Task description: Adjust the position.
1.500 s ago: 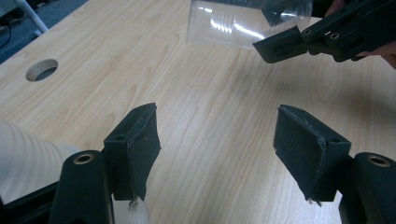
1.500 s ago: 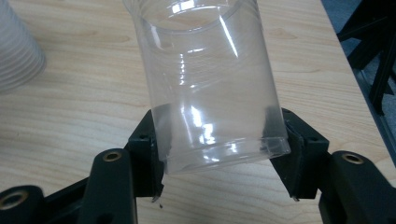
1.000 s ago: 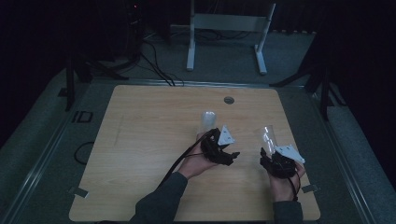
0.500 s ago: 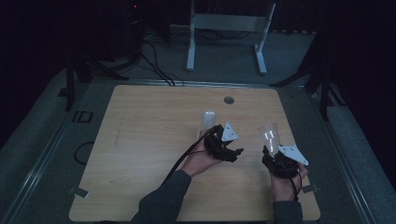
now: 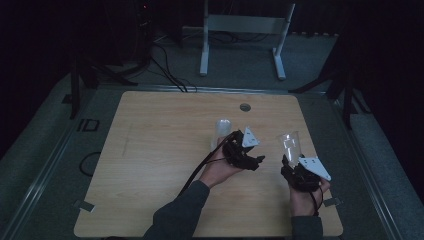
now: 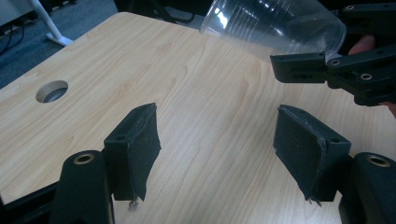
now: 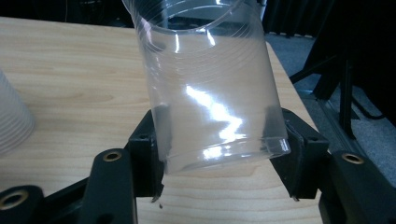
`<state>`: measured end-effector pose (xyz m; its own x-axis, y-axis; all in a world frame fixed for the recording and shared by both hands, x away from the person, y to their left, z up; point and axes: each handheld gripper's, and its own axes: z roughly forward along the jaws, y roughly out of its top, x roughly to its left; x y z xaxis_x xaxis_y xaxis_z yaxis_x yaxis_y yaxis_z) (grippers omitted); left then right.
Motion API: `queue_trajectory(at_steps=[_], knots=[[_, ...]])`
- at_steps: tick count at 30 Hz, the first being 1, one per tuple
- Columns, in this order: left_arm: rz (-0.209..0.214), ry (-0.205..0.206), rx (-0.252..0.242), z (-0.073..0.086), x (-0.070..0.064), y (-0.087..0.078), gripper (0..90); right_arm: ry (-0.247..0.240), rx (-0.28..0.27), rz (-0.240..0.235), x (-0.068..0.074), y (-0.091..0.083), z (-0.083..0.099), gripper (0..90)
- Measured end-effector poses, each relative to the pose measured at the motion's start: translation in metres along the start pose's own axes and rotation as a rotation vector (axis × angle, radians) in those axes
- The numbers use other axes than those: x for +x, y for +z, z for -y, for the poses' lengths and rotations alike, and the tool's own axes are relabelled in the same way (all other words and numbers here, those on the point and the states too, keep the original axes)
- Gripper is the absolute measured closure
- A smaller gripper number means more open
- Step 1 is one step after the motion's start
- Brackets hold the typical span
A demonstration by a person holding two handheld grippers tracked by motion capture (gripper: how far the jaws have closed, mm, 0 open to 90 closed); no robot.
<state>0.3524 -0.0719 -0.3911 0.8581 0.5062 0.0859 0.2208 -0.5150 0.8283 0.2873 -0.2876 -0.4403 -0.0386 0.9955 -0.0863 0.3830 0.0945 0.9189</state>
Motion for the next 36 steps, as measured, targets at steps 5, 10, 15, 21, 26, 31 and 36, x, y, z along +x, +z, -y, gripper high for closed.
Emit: queue_trajectory(at_steps=[5,10,15,21,26,31,36], knots=[[0.002,-0.022,-0.012,-0.004,0.0,0.002,30.8,0.009,-0.017,0.01,-0.001,-0.002,-0.001,42.2],[0.011,-0.044,-0.022,-0.008,0.0,0.006,30.8,0.02,-0.03,0.017,-0.001,-0.003,-0.002,42.1],[0.016,-0.067,-0.028,-0.012,0.001,0.012,30.8,0.024,-0.044,0.022,-0.001,-0.003,-0.002,42.1],[0.021,-0.073,-0.033,-0.017,-0.001,0.015,30.8,0.027,-0.054,0.023,0.0,-0.003,-0.003,42.1],[0.034,-0.095,-0.043,-0.023,-0.001,0.019,30.6,0.029,-0.068,0.022,0.002,-0.003,-0.004,42.1],[0.059,-0.135,-0.052,-0.026,0.001,0.021,29.4,0.027,-0.079,0.021,0.004,-0.004,-0.005,42.1],[0.07,-0.155,-0.047,-0.027,0.003,0.025,28.4,0.024,-0.076,0.018,0.005,-0.003,-0.004,42.1]])
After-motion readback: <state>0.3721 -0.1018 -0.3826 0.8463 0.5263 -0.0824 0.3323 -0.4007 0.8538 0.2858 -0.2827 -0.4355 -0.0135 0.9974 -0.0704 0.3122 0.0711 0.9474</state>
